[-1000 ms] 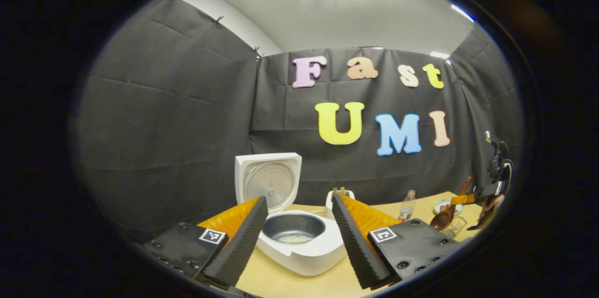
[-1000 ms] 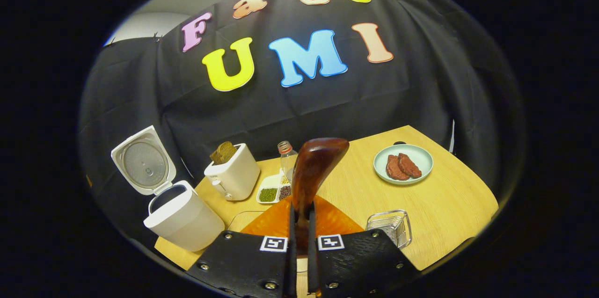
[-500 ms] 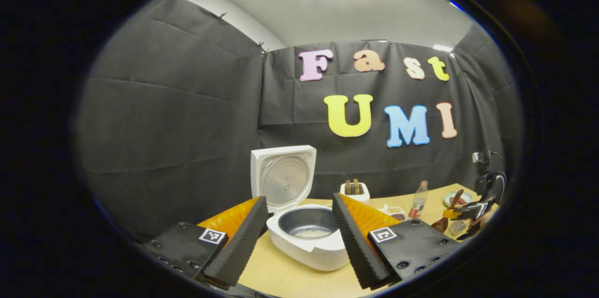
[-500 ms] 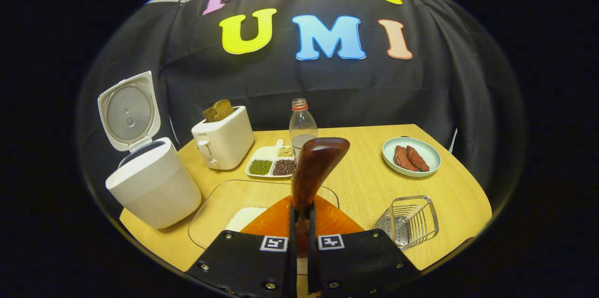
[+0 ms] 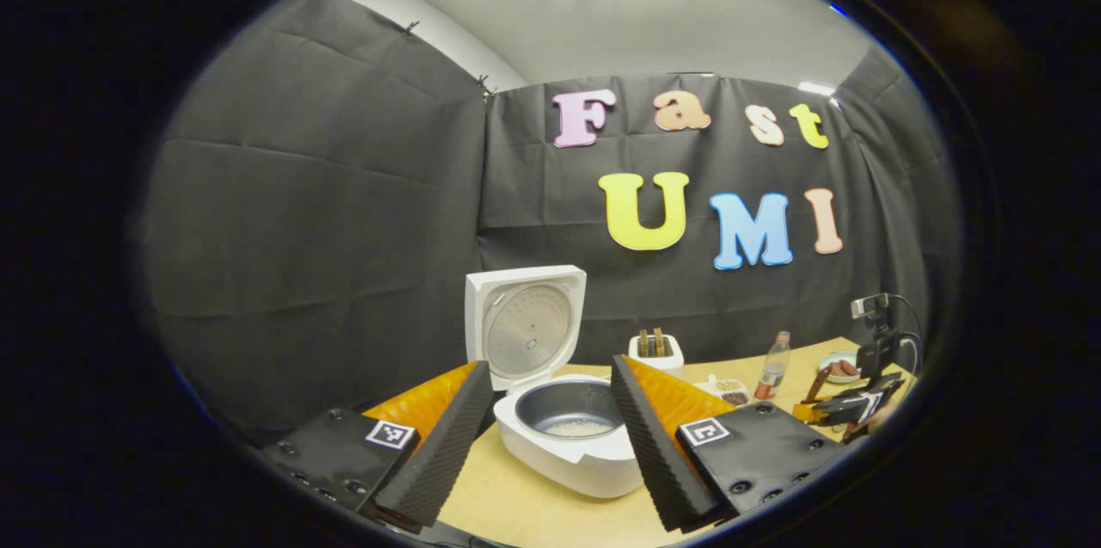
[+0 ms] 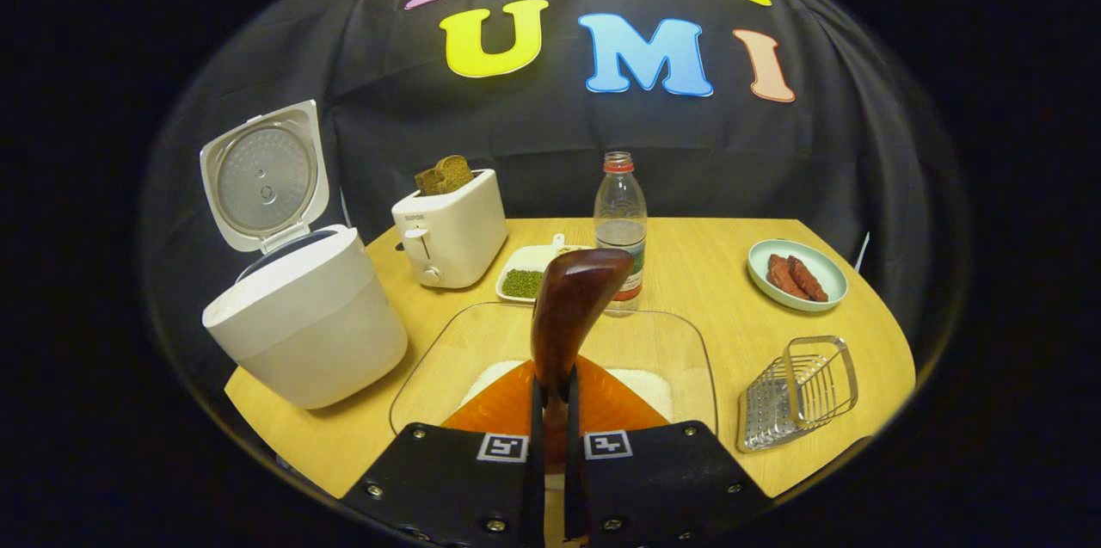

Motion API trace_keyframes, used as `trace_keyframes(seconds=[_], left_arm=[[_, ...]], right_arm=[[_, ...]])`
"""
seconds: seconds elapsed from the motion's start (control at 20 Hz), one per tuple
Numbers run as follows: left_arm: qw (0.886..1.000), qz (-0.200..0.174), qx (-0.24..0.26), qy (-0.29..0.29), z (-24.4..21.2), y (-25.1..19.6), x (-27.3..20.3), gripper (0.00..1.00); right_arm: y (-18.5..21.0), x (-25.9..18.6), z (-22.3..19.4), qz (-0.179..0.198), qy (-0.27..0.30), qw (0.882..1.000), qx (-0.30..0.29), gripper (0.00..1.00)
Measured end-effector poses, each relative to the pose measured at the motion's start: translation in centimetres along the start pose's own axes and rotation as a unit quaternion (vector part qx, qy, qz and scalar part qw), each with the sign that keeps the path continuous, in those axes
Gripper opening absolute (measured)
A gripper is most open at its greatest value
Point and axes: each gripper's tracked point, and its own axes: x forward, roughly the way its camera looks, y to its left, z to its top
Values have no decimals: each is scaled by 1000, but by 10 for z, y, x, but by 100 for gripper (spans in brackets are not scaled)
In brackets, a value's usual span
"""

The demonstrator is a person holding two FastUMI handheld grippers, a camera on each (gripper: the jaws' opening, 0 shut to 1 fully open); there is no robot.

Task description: Close the left gripper, press the button to open the rice cooker; take a wooden spoon from the chopstick holder with the right hand, scoop a spoonful of rice and pour it into the rice cooker, then put the wooden spoon back into the chopstick holder.

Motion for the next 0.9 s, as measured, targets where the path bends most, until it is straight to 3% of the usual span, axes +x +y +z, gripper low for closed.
trace_keyframes(seconds=[0.3, 0.55, 0.75, 0.9], left_arm=[[1000, 0, 0, 3, -3, -5, -4, 99], [1000, 3, 5, -1, 5, -7, -9, 99], [1000, 7, 15, -6, 13, -6, -17, 99], [1000, 7, 17, -9, 14, -10, -20, 96]], right_arm=[[7, 2, -4, 38, 25, 991, 124, 9], [1, 7, 3, 76, 35, 955, 283, 9], [-14, 4, 19, 77, 20, 944, 321, 10], [-13, -6, 40, 97, 9, 929, 358, 9]])
